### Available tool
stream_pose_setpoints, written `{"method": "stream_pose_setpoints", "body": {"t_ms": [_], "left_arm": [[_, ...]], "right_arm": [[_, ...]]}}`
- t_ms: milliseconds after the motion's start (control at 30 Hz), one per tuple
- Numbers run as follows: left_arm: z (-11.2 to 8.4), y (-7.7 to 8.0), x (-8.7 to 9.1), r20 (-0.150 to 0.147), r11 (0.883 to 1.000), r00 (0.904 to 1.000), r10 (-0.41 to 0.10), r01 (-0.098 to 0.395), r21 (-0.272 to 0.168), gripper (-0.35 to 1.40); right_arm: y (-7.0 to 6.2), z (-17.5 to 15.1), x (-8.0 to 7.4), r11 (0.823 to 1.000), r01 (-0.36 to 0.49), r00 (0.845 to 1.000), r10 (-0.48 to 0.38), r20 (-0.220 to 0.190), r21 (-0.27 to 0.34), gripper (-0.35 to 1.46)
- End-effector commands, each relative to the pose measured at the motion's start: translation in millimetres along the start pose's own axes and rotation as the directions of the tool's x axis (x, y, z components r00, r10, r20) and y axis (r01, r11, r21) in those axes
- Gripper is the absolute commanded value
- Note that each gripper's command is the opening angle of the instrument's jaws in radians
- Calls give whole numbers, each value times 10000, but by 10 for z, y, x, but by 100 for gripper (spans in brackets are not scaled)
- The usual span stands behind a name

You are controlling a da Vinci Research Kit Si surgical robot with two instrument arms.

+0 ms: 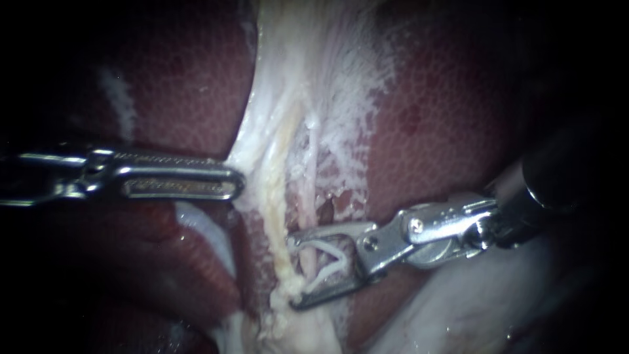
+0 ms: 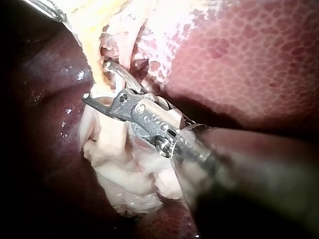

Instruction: Clipping first clip left tube

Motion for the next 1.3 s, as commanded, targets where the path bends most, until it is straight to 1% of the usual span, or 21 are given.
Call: {"method": "stream_pose_setpoints", "body": {"t_ms": [33, 167, 300, 533, 700, 933, 1133, 1300], "left_arm": [[0, 0, 0, 3, 10000, 10000, -3, 3, -4, -35], [0, 0, 0, 4, 10000, 10000, -4, 4, -5, -35], [1, 0, 0, 4, 10000, 10000, -4, 4, -4, -35], [2, 1, 0, 3, 10000, 10000, -1, 1, 0, -35], [2, 2, 0, 3, 10000, 10000, -1, 1, 0, -35], [3, 2, 0, 4, 10000, 10000, -1, 1, -5, -35], [3, 2, 0, 6, 10000, 10000, 0, 0, -10, -35], [4, 1, 0, 6, 10000, 10000, 0, 0, -13, -35]], "right_arm": [[-1, 3, 1, 10000, -58, 10000, 58, -9, 4, 56], [-2, 9, 2, 9998, -214, 9998, 214, 25, 6, 57], [-4, 11, 5, 9995, -312, 9995, 312, -65, 29, 57], [-10, 13, 17, 9989, -422, 9989, 426, -215, 193, 57], [-11, 16, 22, 9983, -427, 9988, 436, -224, 387, 56], [-8, 22, 25, 9964, -480, 9984, 500, -272, 696, 50], [-1, 27, 26, 9965, -492, 9983, 511, -273, 672, 49], [1, 28, 26, 9966, -496, 9983, 515, -274, 664, 49]]}}
